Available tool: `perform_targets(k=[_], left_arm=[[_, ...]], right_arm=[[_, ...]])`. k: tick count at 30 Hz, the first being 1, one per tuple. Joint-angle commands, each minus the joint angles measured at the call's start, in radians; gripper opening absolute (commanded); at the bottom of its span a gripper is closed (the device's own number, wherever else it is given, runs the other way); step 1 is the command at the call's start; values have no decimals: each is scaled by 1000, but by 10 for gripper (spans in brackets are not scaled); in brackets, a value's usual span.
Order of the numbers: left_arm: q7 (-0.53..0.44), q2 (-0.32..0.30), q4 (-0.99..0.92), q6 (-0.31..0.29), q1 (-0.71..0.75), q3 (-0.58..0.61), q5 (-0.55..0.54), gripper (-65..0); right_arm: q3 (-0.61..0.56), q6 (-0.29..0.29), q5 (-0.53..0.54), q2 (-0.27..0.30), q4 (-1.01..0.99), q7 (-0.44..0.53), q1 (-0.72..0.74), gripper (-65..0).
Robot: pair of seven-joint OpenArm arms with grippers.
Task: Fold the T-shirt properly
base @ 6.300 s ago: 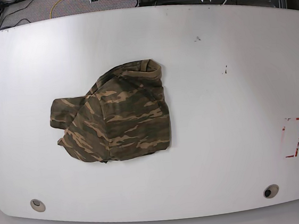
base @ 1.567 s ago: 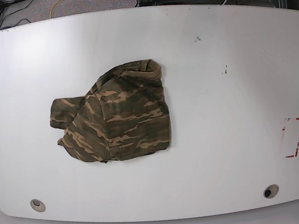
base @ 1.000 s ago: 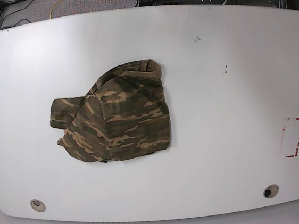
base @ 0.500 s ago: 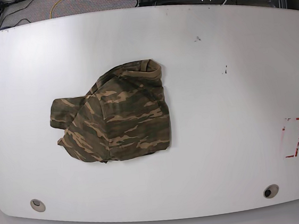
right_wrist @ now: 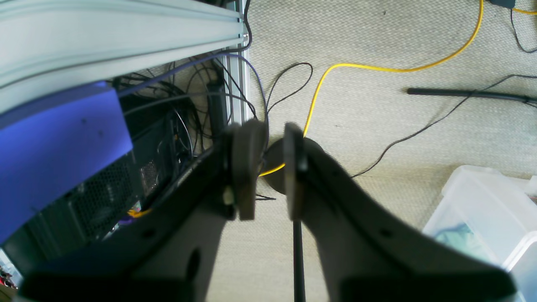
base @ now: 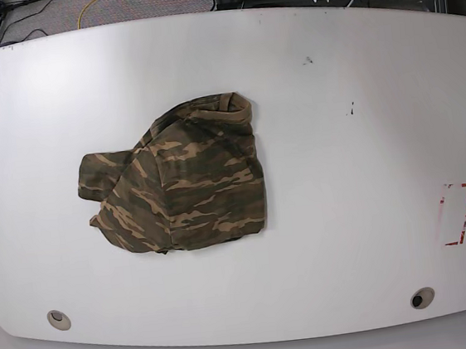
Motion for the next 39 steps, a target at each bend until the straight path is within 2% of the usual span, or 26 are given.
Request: perform_targets(k=[1,19,21,31,39], left_arm=[[-1,-5,2,-2,4,-2,3,-272],[-1,-7,11,-5,7,-3,3,-272],[-2,-10,46,-5,34,-6,2,-275],[-5,-14,120,-10,93,-7,2,-277],[-14,-15,261,0,180,-29,6,-278]], right_arm=[[-2,-6,6,9,3,10,-8,-543],[1,-3,12,16,71,-4,-38,-543],[-1,-1,12,19,139,-7,-87,-542],[-1,0,15,15,216,-10,-149,-543],[4,6,11,10,311,-12,-214,-539]])
